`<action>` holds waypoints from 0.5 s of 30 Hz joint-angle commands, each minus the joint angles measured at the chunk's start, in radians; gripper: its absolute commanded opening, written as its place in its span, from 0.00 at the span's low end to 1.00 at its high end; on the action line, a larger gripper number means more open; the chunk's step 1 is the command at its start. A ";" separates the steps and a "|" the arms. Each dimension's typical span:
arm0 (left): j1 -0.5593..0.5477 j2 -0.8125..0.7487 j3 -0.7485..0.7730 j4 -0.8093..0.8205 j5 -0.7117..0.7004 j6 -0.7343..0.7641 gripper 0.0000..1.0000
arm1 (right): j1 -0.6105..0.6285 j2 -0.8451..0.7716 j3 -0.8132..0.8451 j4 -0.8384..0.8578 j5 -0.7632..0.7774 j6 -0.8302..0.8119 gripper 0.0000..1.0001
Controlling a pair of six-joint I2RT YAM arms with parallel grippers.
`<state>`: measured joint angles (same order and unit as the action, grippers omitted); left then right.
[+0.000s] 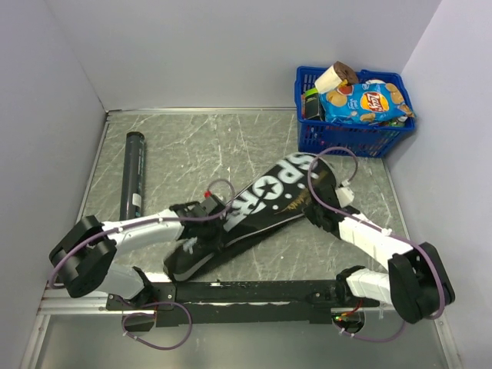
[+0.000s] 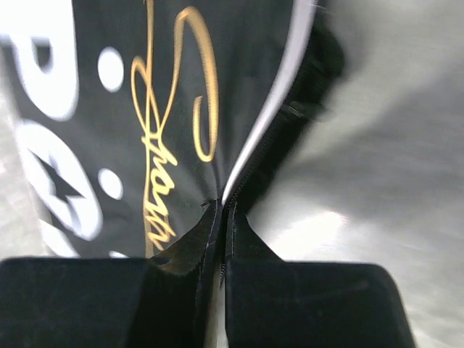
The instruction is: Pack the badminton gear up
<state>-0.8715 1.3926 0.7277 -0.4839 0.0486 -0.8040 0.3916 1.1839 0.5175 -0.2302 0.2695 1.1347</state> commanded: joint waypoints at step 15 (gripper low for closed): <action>0.233 -0.056 0.113 0.177 -0.188 0.158 0.01 | 0.062 0.006 0.056 -0.268 -0.013 -0.087 0.00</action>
<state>-0.6418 1.4414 0.8967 -0.3771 -0.1226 -0.6376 0.4015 1.1641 0.5133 -0.4026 0.3180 1.1595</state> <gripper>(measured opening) 0.017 0.026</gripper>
